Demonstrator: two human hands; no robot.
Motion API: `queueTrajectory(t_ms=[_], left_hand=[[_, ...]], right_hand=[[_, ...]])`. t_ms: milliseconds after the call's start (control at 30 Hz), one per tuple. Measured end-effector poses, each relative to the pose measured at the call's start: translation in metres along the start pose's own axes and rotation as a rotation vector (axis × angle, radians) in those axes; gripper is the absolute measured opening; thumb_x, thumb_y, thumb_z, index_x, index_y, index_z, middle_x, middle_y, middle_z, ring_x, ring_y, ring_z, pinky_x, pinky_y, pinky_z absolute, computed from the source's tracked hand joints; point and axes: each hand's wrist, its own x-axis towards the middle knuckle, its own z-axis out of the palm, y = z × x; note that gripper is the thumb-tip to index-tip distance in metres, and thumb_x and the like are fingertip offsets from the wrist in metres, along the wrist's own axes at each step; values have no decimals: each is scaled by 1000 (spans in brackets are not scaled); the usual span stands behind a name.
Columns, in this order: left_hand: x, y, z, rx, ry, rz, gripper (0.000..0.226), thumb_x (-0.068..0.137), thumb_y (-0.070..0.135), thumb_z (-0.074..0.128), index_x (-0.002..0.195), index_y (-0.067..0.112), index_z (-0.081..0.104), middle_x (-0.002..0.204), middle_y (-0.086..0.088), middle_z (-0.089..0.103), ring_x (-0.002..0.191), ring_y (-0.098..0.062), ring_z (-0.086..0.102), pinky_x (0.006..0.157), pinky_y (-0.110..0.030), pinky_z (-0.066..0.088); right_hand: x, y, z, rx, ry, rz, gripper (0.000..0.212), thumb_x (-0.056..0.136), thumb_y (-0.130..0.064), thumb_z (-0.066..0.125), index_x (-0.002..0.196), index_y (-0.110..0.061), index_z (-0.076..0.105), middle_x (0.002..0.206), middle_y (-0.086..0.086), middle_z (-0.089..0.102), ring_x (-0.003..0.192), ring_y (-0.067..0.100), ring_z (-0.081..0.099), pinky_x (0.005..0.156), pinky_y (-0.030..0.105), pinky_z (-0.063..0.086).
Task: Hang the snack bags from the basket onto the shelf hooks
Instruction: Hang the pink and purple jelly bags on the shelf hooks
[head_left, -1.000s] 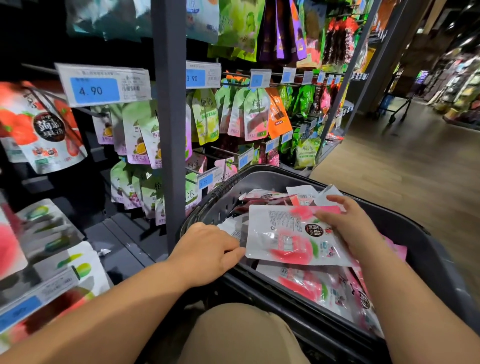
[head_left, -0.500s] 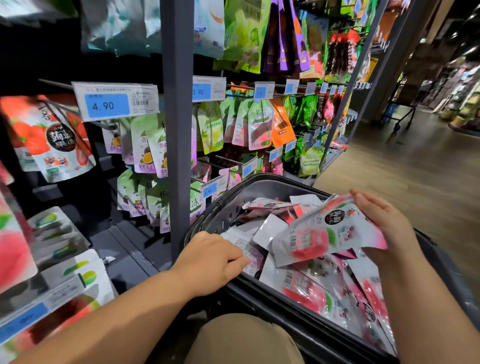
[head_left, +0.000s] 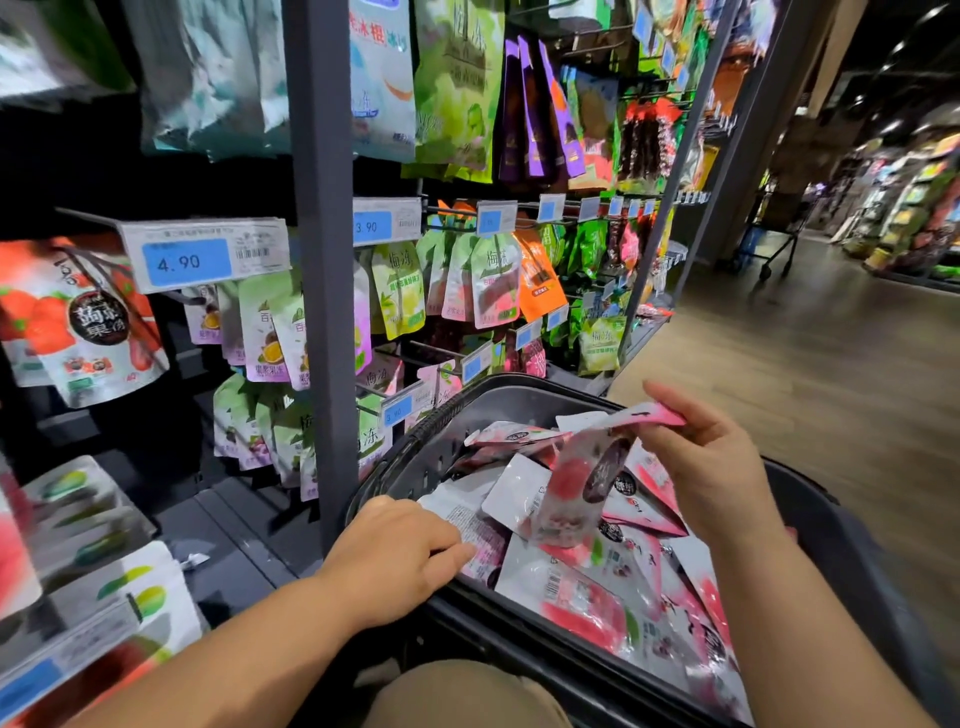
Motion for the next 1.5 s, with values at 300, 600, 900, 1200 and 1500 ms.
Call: queueTrajectory(t_ms=[300, 600, 900, 1200, 1500], left_hand=[[1, 3, -3, 2, -24, -17, 73, 75, 70, -2, 77, 14, 46, 80, -4, 55, 81, -17, 48, 76, -33, 25], [1, 2, -4, -10, -37, -45, 69, 77, 68, 0, 76, 15, 44, 77, -4, 53, 80, -17, 47, 79, -32, 29], [2, 10, -13, -106, -114, -172, 75, 70, 83, 17, 93, 30, 63, 79, 11, 62, 85, -5, 53, 83, -27, 29], [10, 24, -29, -679, -104, -470, 91, 37, 75, 74, 120, 48, 47, 102, 25, 70, 97, -1, 65, 91, -30, 52], [22, 37, -44, -1092, -60, -462, 28, 66, 1, 87, 86, 16, 74, 71, 3, 75, 64, -6, 68, 62, -17, 51]], right_hand=[[2, -1, 19, -567, 382, -554, 39, 64, -21, 89, 65, -45, 59, 92, -20, 43, 99, 13, 42, 89, 29, 35], [12, 25, 16, -10, 72, 39, 65, 69, -5, 82, 123, -16, 46, 95, 7, 73, 89, 20, 71, 79, 35, 56], [6, 45, 30, 154, -64, 268, 39, 65, -13, 82, 97, -3, 61, 82, 12, 73, 78, 30, 68, 75, 39, 55], [-20, 37, 66, 352, -171, 244, 25, 66, -3, 68, 89, -4, 59, 74, 10, 73, 67, 19, 71, 60, 29, 58], [-19, 41, 66, 332, -209, 261, 31, 68, -4, 79, 93, 1, 62, 80, 14, 72, 73, 24, 70, 66, 34, 59]])
